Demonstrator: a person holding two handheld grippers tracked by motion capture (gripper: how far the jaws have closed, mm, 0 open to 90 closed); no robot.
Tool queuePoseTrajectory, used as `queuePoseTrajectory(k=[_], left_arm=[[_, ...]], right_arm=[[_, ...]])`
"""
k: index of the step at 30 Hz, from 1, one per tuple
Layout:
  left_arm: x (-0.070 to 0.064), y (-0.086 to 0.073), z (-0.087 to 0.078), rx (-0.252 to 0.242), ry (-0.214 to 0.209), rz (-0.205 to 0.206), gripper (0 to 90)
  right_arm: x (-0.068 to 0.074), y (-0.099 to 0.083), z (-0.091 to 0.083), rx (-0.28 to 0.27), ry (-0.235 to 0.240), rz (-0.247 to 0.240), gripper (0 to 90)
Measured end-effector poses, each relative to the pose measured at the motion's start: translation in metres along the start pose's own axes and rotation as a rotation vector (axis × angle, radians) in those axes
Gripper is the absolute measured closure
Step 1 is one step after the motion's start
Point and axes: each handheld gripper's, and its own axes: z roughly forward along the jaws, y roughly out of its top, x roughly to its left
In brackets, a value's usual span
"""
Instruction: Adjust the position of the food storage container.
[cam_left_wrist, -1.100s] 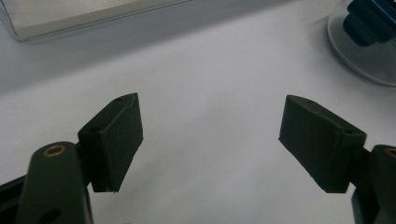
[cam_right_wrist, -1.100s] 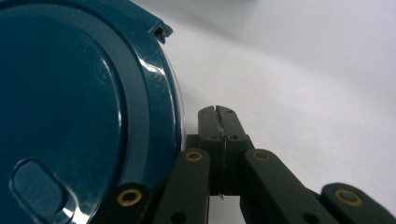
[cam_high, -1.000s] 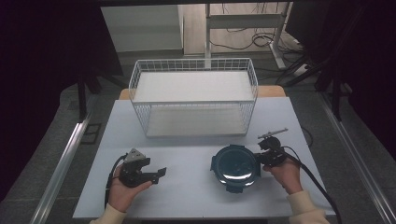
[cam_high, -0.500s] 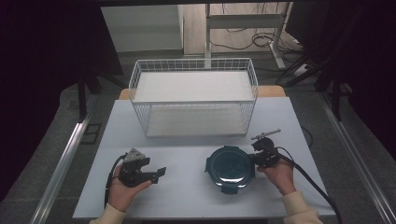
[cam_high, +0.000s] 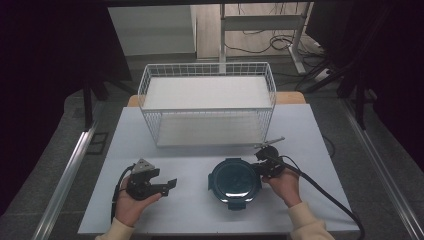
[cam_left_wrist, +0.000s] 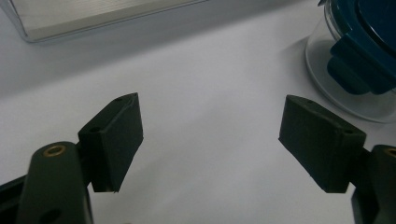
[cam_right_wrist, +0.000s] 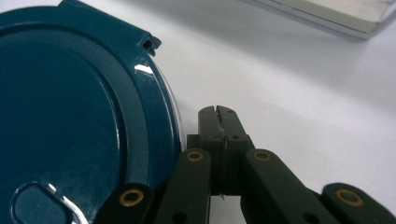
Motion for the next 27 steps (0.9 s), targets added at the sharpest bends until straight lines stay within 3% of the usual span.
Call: queuePoseTrajectory(k=[11, 15, 19, 20, 22, 24, 27], left_arm=[[0.0, 0.0, -0.001, -0.004, 0.0, 0.003, 21.2], [0.001, 0.0, -0.003, -0.014, 0.0, -0.003, 21.3], [0.0, 0.001, -0.005, -0.022, -0.008, -0.001, 21.2], [0.0, 0.002, -0.005, -0.025, -0.01, 0.001, 21.2], [-0.001, 0.003, -0.007, -0.036, -0.025, -0.004, 21.2], [-0.001, 0.004, -0.008, -0.038, -0.027, -0.005, 21.2], [-0.002, 0.004, -0.008, -0.041, -0.033, -0.005, 21.3]], right_arm=[[0.0, -0.002, 0.002, -0.034, 0.022, -0.003, 90.0], [-0.003, -0.004, -0.004, -0.053, -0.004, -0.005, 90.0], [-0.014, -0.015, -0.031, -0.147, 0.004, 0.032, 90.0], [-0.014, -0.015, -0.031, -0.147, 0.004, 0.032, 90.0], [-0.024, -0.025, -0.047, -0.203, 0.005, 0.032, 87.9], [-0.028, -0.03, -0.053, -0.219, 0.003, 0.036, 85.3], [-0.045, -0.05, -0.074, -0.261, -0.023, 0.06, 82.6]])
